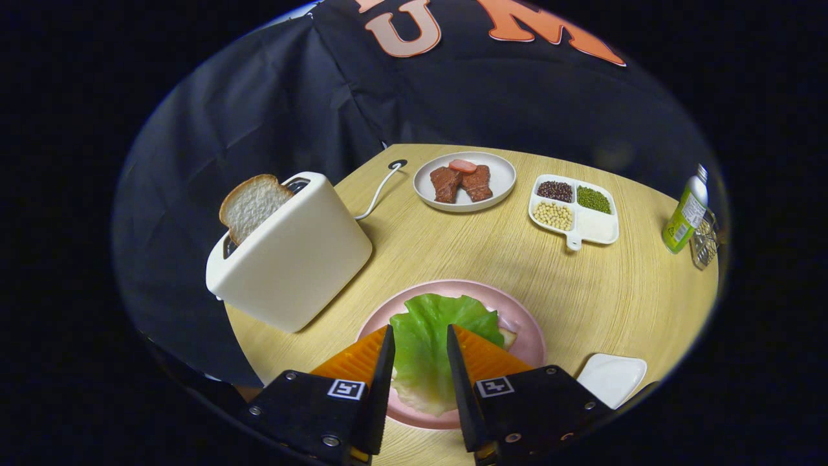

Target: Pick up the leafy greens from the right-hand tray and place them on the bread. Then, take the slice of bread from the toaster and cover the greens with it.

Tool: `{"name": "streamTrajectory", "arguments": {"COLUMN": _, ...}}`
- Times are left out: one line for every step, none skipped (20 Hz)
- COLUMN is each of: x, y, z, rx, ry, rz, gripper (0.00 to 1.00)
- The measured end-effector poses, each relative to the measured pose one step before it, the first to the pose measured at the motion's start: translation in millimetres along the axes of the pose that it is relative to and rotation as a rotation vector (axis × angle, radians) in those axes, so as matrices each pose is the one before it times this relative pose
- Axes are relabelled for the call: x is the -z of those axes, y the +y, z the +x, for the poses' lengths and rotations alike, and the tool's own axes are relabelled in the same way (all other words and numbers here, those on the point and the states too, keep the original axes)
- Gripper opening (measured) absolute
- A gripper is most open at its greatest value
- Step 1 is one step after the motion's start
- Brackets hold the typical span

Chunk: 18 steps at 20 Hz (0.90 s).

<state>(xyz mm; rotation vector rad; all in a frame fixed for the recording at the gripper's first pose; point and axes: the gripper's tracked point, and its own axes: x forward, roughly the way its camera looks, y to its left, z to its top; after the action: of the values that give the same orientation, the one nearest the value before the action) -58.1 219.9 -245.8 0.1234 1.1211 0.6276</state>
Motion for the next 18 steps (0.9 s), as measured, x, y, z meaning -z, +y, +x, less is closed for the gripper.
{"name": "streamTrajectory", "arguments": {"x": -5.25, "y": 3.50, "z": -1.88, "rx": -0.00689, "ry": -0.00558, "rz": 0.00235, "gripper": 0.49}}
{"name": "streamTrajectory", "arguments": {"x": -6.14, "y": 3.71, "z": -0.06, "rx": -0.00705, "ry": -0.00593, "rz": -0.00109, "gripper": 0.52}}
{"name": "streamTrajectory", "arguments": {"x": -5.82, "y": 5.66, "z": -1.52, "rx": -0.01228, "ry": -0.00641, "rz": 0.00316, "gripper": 0.56}}
{"name": "streamTrajectory", "arguments": {"x": -6.72, "y": 8.08, "z": -0.67, "rx": -0.02130, "ry": -0.01038, "rz": 0.00934, "gripper": 0.65}}
{"name": "streamTrajectory", "arguments": {"x": -6.87, "y": 7.71, "z": -1.07, "rx": -0.02400, "ry": -0.00904, "rz": 0.01181, "gripper": 0.75}}
{"name": "streamTrajectory", "arguments": {"x": -4.76, "y": 8.16, "z": -0.89, "rx": -0.01835, "ry": -0.00201, "rz": 0.00984, "gripper": 0.90}}
{"name": "streamTrajectory", "arguments": {"x": -6.09, "y": 4.22, "z": -0.76, "rx": -0.00672, "ry": 0.00440, "rz": 0.00443, "gripper": 0.96}}
{"name": "streamTrajectory", "arguments": {"x": -3.76, "y": 5.25, "z": -0.48, "rx": -0.01054, "ry": 0.00592, "rz": 0.00324, "gripper": 0.98}}
{"name": "streamTrajectory", "arguments": {"x": -4.59, "y": 9.88, "z": 0.63, "rx": -0.01470, "ry": 0.00361, "rz": 0.00711, "gripper": 0.98}}
{"name": "streamTrajectory", "arguments": {"x": -5.51, "y": 8.23, "z": -0.44, "rx": -0.01522, "ry": 0.00323, "rz": 0.01026, "gripper": 0.98}}
{"name": "streamTrajectory", "arguments": {"x": -6.91, "y": 8.48, "z": 0.10, "rx": -0.01573, "ry": -0.00022, "rz": 0.00656, "gripper": 0.98}}
{"name": "streamTrajectory", "arguments": {"x": -6.66, "y": 5.94, "z": 1.96, "rx": 0.00457, "ry": -0.00604, "rz": 0.00135, "gripper": 0.98}}
{"name": "streamTrajectory", "arguments": {"x": -3.92, "y": 3.18, "z": 0.17, "rx": 0.01500, "ry": 0.00807, "rz": -0.00182, "gripper": 0.98}}
{"name": "streamTrajectory", "arguments": {"x": -5.02, "y": 9.38, "z": 1.08, "rx": -0.00887, "ry": 0.00376, "rz": -0.00424, "gripper": 0.98}}
{"name": "streamTrajectory", "arguments": {"x": -5.24, "y": 11.40, "z": 2.10, "rx": -0.01873, "ry": 0.00396, "rz": -0.00367, "gripper": 0.98}}
{"name": "streamTrajectory", "arguments": {"x": -4.50, "y": 11.19, "z": 1.69, "rx": -0.01679, "ry": 0.00698, "rz": -0.00359, "gripper": 0.98}}
{"name": "streamTrajectory", "arguments": {"x": -5.71, "y": 9.03, "z": 2.46, "rx": -0.01349, "ry": 0.00481, "rz": -0.00641, "gripper": 0.98}}
{"name": "streamTrajectory", "arguments": {"x": -5.34, "y": 8.38, "z": 1.42, "rx": -0.00918, "ry": 0.00440, "rz": -0.00867, "gripper": 0.98}}
